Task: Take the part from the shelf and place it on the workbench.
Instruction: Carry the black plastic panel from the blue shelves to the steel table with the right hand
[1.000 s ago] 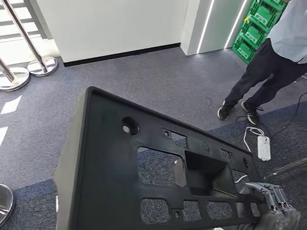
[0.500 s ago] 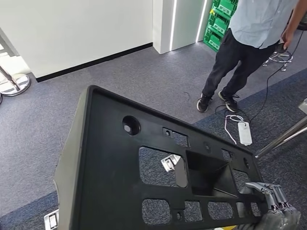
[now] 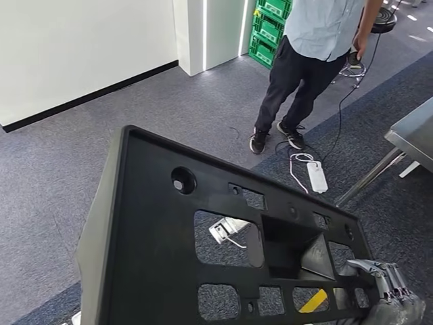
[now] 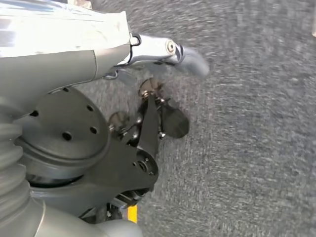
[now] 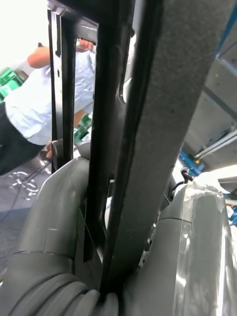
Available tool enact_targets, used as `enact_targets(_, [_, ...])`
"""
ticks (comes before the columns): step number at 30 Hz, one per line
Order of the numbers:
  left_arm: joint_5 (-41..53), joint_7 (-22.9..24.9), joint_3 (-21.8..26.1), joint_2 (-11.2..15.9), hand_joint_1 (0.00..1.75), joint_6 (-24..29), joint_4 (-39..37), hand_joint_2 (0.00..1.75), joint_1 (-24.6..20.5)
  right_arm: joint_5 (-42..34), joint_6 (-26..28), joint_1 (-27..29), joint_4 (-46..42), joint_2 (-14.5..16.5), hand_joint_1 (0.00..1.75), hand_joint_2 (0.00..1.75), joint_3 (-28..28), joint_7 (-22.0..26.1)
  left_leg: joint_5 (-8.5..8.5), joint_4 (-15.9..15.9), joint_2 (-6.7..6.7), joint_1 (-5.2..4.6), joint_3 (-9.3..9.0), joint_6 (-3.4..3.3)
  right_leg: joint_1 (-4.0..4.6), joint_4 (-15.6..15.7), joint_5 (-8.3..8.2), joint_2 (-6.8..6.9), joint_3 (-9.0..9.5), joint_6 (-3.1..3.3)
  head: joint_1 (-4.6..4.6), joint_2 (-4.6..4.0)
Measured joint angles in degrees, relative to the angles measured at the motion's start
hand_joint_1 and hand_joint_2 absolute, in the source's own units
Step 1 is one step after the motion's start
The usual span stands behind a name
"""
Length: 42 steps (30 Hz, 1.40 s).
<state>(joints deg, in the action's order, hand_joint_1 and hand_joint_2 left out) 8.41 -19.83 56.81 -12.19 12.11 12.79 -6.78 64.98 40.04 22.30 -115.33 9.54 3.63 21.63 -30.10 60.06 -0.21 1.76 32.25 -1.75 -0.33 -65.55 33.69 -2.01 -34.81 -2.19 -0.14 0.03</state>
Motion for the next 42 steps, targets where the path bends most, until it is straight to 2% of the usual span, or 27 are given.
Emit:
enact_targets(2, [0.0,0.0,0.1,0.0,0.0,0.0,0.0,1.75,0.1,-0.1,0.0,0.0,0.0,0.0,1.75,1.75,0.0,0.0,-0.34,0.0,1.36,-0.05,-0.23,-0.08,-0.32,-6.8,2.35,1.33,-3.79,-0.46,0.03,0.0])
enact_targets(3, [0.0,0.0,0.1,0.0,0.0,0.0,0.0,1.75,0.0,-0.1,0.0,0.0,0.0,0.0,1.75,1.75,-0.1,0.0,-0.54,0.0,2.0,-0.05,-0.39,-0.01,-0.43,-8.3,2.23,1.54,-4.79,-0.58,0.03,-0.01])
enact_targets(4, [0.0,0.0,0.1,0.0,0.0,0.0,0.0,1.75,0.0,-0.2,0.0,0.0,0.0,0.0,1.75,1.75,-0.1,0.0,-0.77,0.0,2.6,-0.04,-0.64,0.11,-0.49,-7.6,1.03,1.74,-4.73,-0.62,0.03,-0.01])
enact_targets(5, [0.0,0.1,0.1,0.0,0.0,0.0,0.0,1.75,0.0,-0.2,0.0,0.1,0.0,0.0,1.75,1.75,-0.1,0.0,-1.04,0.0,3.17,-0.03,-1.0,0.26,-0.51,-4.8,-1.1,2.11,-3.6,-0.58,0.03,-0.01])
enact_targets(7, [0.0,0.1,0.1,0.0,0.0,0.0,0.0,1.75,0.0,-0.2,0.0,0.0,0.0,0.0,1.75,1.75,-0.2,0.1,-1.6,-0.1,4.16,-0.13,-1.81,0.74,-0.11,2.5,-4.71,4.29,-0.32,-0.16,0.03,0.0])
enact_targets(9, [0.0,0.1,0.1,0.0,0.0,0.0,0.0,1.75,0.0,-0.2,0.0,0.0,0.0,0.0,1.75,1.75,-0.2,0.2,-1.94,-0.4,5.04,-0.38,-2.35,1.33,0.51,5.9,-5.41,5.96,1.1,0.59,0.0,-0.01])
enact_targets(10, [0.0,0.1,0.1,0.0,0.0,0.0,0.0,1.75,0.0,-0.2,0.0,0.0,0.0,0.0,1.75,1.75,-0.3,0.2,-2.01,-0.6,5.55,-0.5,-2.58,1.61,0.75,6.1,-5.23,5.85,1.03,0.94,-0.01,-0.01])
enact_targets(12, [0.0,0.1,0.1,0.0,0.0,0.0,0.0,1.75,-0.1,-0.3,0.0,0.1,-0.1,0.0,1.75,1.75,-0.4,0.2,-2.38,-1.0,6.01,-0.48,-3.21,2.22,0.6,6.6,-5.32,4.54,1.18,1.63,-0.06,-0.01])
enact_targets(14, [0.0,0.1,0.1,0.1,0.0,-0.1,0.0,1.75,0.0,-0.4,0.0,0.0,-0.1,0.1,1.75,1.75,-0.5,0.4,-4.26,1.7,3.99,-0.4,-2.37,2.49,0.31,7.2,-5.51,3.21,1.59,2.4,-0.2,-0.01])
enact_targets(16, [0.0,0.1,0.1,0.1,0.0,-0.1,0.0,1.75,0.1,-0.4,0.0,-0.2,-0.2,0.2,1.75,1.75,-0.6,0.5,-7.42,8.7,1.58,-0.48,1.25,2.36,0.3,7.3,-5.45,1.9,1.76,2.95,-0.36,-0.01])
enact_targets(17, [0.0,0.1,0.2,0.2,0.0,-0.1,0.0,1.75,0.1,-0.5,0.0,-0.2,-0.2,0.2,1.75,1.75,-0.6,0.5,-8.41,12.1,1.16,-0.59,3.33,2.26,0.41,7.3,-5.38,1.18,1.85,3.13,-0.41,-0.01])
enact_targets(18, [0.0,0.1,0.2,0.2,0.0,-0.1,0.0,1.75,0.1,-0.5,0.0,-0.1,-0.1,0.2,1.75,1.75,-0.7,0.5,-8.39,14.2,0.93,-0.69,4.82,2.13,0.53,7.3,-5.28,0.38,2.01,3.27,-0.41,-0.01])
enact_targets(19, [0.0,0.1,0.2,0.2,0.0,-0.1,0.0,1.75,0.1,-0.5,0.0,-0.1,-0.1,0.2,1.75,1.75,-0.7,0.6,-7.21,14.2,0.77,-0.76,5.4,1.96,0.64,7.3,-5.15,-0.46,2.27,3.36,-0.41,-0.01])
enact_targets(20, [0.0,0.1,0.2,0.2,0.0,-0.1,0.0,1.75,0.0,-0.5,0.0,-0.1,-0.1,0.2,1.75,1.75,-0.8,0.6,-4.98,11.9,0.5,-0.81,4.91,1.72,0.73,7.3,-4.98,-1.3,2.63,3.39,-0.4,-0.01])
enact_targets(22, [0.0,0.1,0.2,0.2,0.0,-0.1,0.0,1.75,0.1,-0.5,0.0,-0.1,0.0,0.2,1.75,1.75,-0.9,0.7,-0.4,5.0,-1.38,-0.8,2.64,1.12,0.87,7.2,-4.52,-2.81,3.3,3.23,-0.36,-0.01])
enact_targets(24, [0.0,0.0,0.2,0.3,0.0,-0.1,0.0,1.75,0.1,-0.5,0.0,-0.2,0.0,0.2,1.75,1.75,-0.9,0.7,0.95,0.8,-3.38,-0.83,1.07,0.81,0.74,7.0,-4.19,-4.05,3.29,2.72,-0.29,-0.01])
enact_targets(26, [0.0,-0.1,0.2,0.2,0.0,-0.1,0.0,1.75,0.0,-0.5,-0.1,-0.1,0.1,0.3,1.75,1.75,-1.0,0.7,0.59,-0.2,-3.37,-0.95,0.6,0.64,0.39,7.0,-4.14,-5.14,2.92,1.99,-0.29,-0.01])
enact_targets(27, [0.0,-0.1,0.2,0.2,0.0,-0.1,0.0,1.75,0.0,-0.5,0.0,0.0,0.1,0.3,1.75,1.75,-1.1,0.7,0.67,-0.4,-2.87,-0.93,0.44,0.43,0.31,6.9,-4.04,-4.93,2.85,1.65,-0.29,-0.01])
enact_targets(29, [0.0,-0.1,0.3,0.1,0.0,-0.2,0.0,1.75,-0.1,-0.5,0.0,-0.1,0.0,0.3,1.75,1.75,-1.2,0.7,0.72,-0.9,-1.64,-0.57,-0.05,-0.01,0.44,4.7,-2.59,-2.48,1.87,0.95,-0.1,-0.01])
enact_targets(31, [0.0,-0.1,0.3,0.0,0.0,-0.2,0.0,1.75,0.0,-0.5,0.0,-0.2,0.0,0.3,1.75,1.75,-1.2,0.7,0.49,-1.1,-0.22,-0.45,-0.46,-0.28,0.17,-1.8,0.41,0.56,-1.48,0.18,0.08,-0.01])
enact_targets(32, [0.0,-0.1,0.3,0.0,0.0,-0.2,0.0,1.75,0.0,-0.5,0.0,-0.2,0.1,0.3,1.75,1.75,-1.2,0.7,0.31,-1.1,0.53,-0.41,-0.58,-0.28,-0.12,-5.4,1.6,1.17,-3.57,-0.18,0.08,-0.01])
enact_targets(33, [0.0,-0.1,0.3,0.0,0.0,-0.1,0.0,1.75,0.0,-0.5,0.0,-0.2,0.1,0.3,1.75,1.75,-1.2,0.7,0.1,-1.1,1.23,-0.37,-0.74,-0.22,-0.39,-7.8,1.93,1.47,-5.1,-0.48,0.08,-0.01])
enact_targets(34, [0.0,-0.1,0.3,0.0,0.0,-0.1,0.0,1.75,0.0,-0.6,0.0,-0.1,0.1,0.3,1.75,1.75,-1.2,0.7,-0.14,-1.1,1.87,-0.3,-0.95,-0.08,-0.6,-8.2,1.19,1.66,-5.64,-0.73,0.08,-0.01])
enact_targets(36, [0.0,-0.1,0.3,0.0,0.0,-0.3,0.0,1.75,0.0,-0.6,0.0,-0.1,0.1,0.3,1.75,1.75,-1.3,0.7,-0.75,-1.1,2.99,-0.09,-1.72,0.38,-0.81,-2.5,-2.99,2.52,-3.33,-1.04,0.08,-0.01])
enact_targets(38, [0.0,-0.4,0.3,0.0,0.0,-0.8,0.0,1.75,-0.1,-0.7,0.0,-0.2,0.2,0.3,1.75,1.75,-1.3,0.7,-1.41,-1.2,3.92,-0.16,-2.54,1.06,-0.43,4.4,-5.83,4.36,-0.17,-0.68,0.08,-0.01])
enact_targets(40, [0.0,-0.7,0.3,0.1,0.0,-1.3,0.0,1.75,-0.1,-0.8,0.0,-0.2,0.2,0.2,1.75,1.75,-1.3,0.7,-1.81,-1.4,4.76,-0.42,-3.09,1.68,0.08,6.4,-5.83,5.08,0.67,0.25,0.04,-0.01])
enact_targets(42, [0.0,-1.0,0.3,0.1,0.0,-1.7,0.0,1.75,-0.1,-0.9,0.0,-0.2,0.2,0.2,1.75,1.75,-1.3,0.7,-2.15,-1.8,5.6,-0.4,-3.69,2.27,0.04,6.7,-5.83,4.01,0.66,1.16,-0.01,-0.01])
